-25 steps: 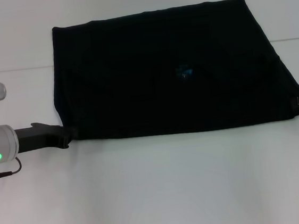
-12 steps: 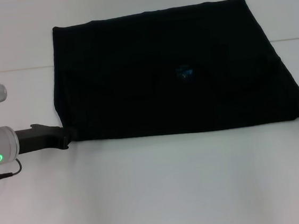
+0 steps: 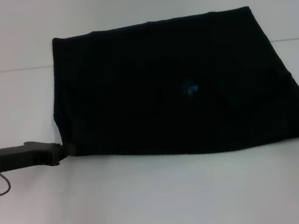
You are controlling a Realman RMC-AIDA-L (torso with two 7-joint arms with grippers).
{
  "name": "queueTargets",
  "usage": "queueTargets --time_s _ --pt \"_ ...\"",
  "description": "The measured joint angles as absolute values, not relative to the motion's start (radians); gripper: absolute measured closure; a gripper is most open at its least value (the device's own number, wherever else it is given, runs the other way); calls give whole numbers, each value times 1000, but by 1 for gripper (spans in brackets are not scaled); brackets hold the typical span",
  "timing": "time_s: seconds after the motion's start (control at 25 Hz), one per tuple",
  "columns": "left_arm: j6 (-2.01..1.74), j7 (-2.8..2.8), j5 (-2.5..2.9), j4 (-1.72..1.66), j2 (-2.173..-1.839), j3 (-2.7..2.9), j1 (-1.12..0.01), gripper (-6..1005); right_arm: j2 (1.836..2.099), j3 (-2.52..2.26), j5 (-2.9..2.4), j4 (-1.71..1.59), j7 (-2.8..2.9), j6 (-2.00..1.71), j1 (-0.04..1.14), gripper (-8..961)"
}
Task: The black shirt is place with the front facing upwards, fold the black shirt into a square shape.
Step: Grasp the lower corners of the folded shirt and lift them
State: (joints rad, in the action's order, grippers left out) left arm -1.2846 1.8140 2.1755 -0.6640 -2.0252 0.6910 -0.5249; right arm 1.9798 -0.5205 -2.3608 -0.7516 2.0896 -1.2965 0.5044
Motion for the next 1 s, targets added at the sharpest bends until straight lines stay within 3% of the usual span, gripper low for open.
queueTargets --time_s 0.6,1.0 --pt "-1619 1803 2205 -670 -1989 619 -409 977 2067 -262 -2309 -842 1783 -1693 232 913" --pt "-1760 1784 2263 -679 -1993 615 -373 974 2085 -175 -2313 -840 1672 -1808 100 913"
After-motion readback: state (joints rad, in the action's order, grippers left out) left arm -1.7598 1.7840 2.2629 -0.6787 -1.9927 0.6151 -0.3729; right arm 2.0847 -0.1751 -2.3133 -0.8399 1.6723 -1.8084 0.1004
